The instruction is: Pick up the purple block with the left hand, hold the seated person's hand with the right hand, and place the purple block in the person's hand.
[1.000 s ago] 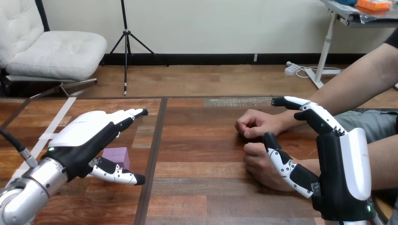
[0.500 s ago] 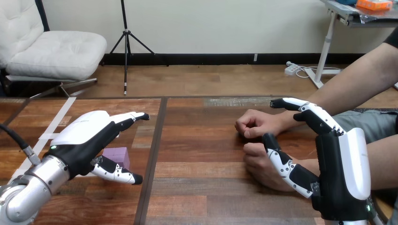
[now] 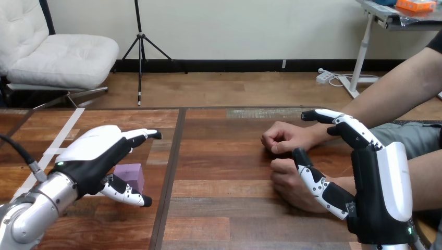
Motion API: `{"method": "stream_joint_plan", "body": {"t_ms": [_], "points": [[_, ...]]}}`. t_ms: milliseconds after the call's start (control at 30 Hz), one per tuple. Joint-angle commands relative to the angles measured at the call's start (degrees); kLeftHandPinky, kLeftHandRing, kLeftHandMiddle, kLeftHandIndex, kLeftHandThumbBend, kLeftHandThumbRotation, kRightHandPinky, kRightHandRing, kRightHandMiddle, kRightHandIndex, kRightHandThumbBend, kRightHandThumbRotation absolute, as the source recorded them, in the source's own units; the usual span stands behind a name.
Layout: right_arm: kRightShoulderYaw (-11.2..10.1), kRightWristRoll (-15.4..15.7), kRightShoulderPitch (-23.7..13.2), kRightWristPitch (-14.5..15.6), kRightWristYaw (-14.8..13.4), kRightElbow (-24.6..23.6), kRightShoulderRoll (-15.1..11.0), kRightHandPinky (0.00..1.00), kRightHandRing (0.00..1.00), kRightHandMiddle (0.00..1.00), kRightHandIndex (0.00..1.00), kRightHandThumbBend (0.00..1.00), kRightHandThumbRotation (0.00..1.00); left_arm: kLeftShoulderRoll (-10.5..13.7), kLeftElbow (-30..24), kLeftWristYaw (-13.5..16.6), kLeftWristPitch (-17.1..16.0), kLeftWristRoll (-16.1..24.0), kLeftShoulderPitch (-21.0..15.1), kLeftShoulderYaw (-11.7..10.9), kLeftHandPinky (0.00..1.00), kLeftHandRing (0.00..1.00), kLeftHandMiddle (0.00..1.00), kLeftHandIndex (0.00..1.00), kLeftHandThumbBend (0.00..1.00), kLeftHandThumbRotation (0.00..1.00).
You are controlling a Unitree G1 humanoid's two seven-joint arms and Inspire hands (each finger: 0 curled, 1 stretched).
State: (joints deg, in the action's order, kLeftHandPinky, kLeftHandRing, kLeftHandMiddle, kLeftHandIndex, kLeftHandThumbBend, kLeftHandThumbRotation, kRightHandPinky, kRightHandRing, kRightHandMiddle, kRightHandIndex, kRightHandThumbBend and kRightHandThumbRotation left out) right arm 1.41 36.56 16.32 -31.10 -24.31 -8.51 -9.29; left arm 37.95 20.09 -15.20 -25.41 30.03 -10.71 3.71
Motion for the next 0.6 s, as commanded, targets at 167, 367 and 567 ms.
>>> {"method": "stream_joint_plan", "body": {"t_ms": [167,367,567], "points": [[-0.8,-0.9,-3.6,0.6,0.8,-1.8,-0.6,0.65,0.74,0.73,0.67,0.39,0.00,1.9,0.0,0.6,3.3,3.6,-5.6,1.8,0.89,0.91,0.92,0.89,0.80,0.10],[-0.9,-0.8,-3.6,0.9,1.1,-2.1,-0.6,0.65,0.74,0.73,0.67,0.39,0.00,2.0,0.5,1.0,4.5,5.2,-6.3,2.4,0.91,0.92,0.92,0.90,0.79,0.12],[-0.9,-0.7,-3.5,1.1,1.4,-2.2,-0.5,0.65,0.74,0.73,0.67,0.39,0.00,2.3,1.3,1.7,5.1,6.5,-7.1,3.3,0.92,0.93,0.93,0.90,0.78,0.14]]}}
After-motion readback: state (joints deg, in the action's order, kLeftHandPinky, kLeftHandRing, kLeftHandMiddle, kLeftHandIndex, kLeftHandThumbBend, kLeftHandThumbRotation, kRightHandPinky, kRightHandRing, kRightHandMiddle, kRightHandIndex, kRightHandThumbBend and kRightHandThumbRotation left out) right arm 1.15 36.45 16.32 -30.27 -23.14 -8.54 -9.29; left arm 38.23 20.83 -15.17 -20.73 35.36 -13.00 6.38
